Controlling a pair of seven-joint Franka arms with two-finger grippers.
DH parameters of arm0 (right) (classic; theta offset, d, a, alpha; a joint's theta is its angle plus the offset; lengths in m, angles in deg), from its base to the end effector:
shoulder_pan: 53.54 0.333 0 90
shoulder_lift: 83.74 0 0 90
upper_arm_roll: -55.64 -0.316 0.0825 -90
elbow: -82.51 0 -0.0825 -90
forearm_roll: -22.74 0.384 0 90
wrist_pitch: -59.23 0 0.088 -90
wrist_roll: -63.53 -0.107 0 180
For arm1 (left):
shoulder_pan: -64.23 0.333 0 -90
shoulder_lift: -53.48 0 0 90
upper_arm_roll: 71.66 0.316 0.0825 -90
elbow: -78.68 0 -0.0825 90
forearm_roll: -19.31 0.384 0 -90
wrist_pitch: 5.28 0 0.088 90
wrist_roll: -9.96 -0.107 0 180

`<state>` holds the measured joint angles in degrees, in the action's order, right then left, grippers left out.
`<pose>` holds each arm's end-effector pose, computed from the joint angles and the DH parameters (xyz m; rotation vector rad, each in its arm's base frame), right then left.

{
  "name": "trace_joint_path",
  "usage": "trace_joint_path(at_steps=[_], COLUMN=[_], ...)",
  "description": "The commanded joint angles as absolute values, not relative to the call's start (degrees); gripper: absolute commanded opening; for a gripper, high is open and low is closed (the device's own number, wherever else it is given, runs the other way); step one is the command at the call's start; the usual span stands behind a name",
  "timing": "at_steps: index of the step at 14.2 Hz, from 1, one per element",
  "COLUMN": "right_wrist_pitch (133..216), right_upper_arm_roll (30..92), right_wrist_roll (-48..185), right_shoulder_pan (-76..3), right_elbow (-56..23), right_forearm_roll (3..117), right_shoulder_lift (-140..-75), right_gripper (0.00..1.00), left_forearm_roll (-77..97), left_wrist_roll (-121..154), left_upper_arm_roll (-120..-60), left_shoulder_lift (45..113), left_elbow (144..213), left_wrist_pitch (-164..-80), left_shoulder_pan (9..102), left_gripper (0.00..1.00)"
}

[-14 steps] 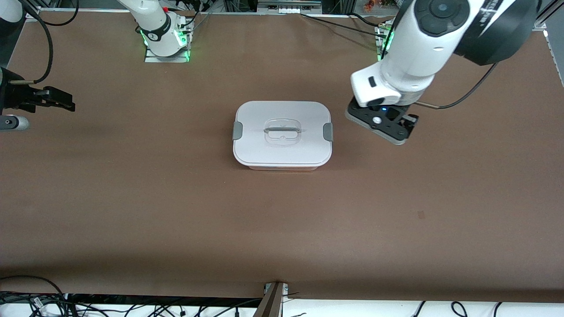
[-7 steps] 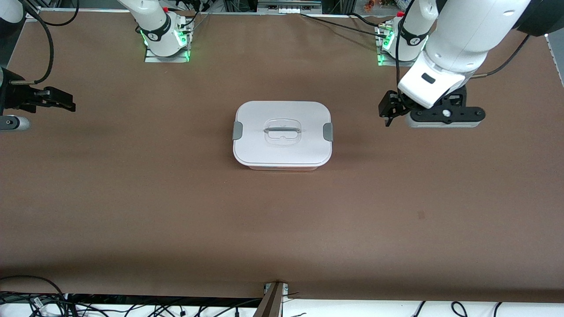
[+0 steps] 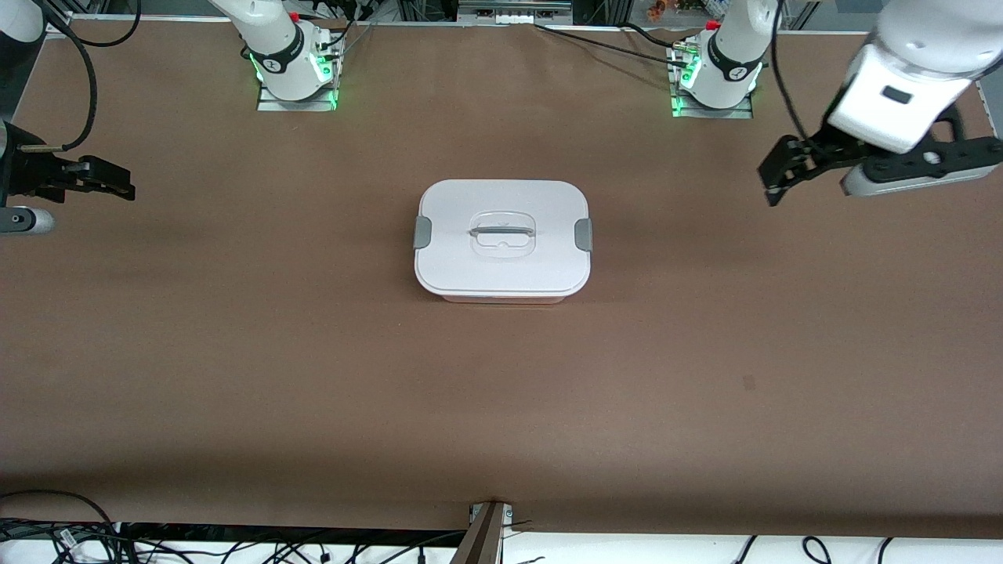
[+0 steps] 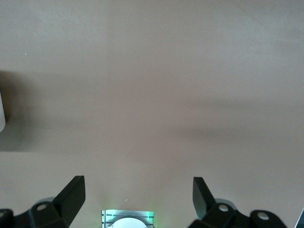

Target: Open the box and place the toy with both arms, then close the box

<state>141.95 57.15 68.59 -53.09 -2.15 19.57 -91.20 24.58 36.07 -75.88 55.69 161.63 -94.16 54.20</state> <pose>0.5788 -0.0162 0.5841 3.0792 0.1036 -0.2577 0.5503 -0.1285 0.6596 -3.0600 -0.3255 -0.1412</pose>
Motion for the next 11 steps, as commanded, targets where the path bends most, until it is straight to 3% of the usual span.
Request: trace_joint_path(at_steps=[1,11], right_wrist_pitch=[142.8,142.7], right_upper_arm_roll=[57.2,57.3], right_wrist_roll=[68.1,68.4], right_shoulder_pan=[-52.7,-52.8], right_elbow=[-2.7,-0.1], right_forearm_roll=[20.0,20.1], right_shoulder_lift=[-90.9,-92.6], right_gripper=[1.00,1.00], left_forearm_roll=[19.6,20.1], left_wrist_roll=[35.5,20.0], left_upper_arm_roll=[-76.4,-76.1], left_shoulder_lift=[49.6,50.9], left_elbow=[171.6,171.5], left_wrist_pitch=[-98.1,-98.1], left_shoulder_pan=[59.8,64.3], left_gripper=[1.00,1.00])
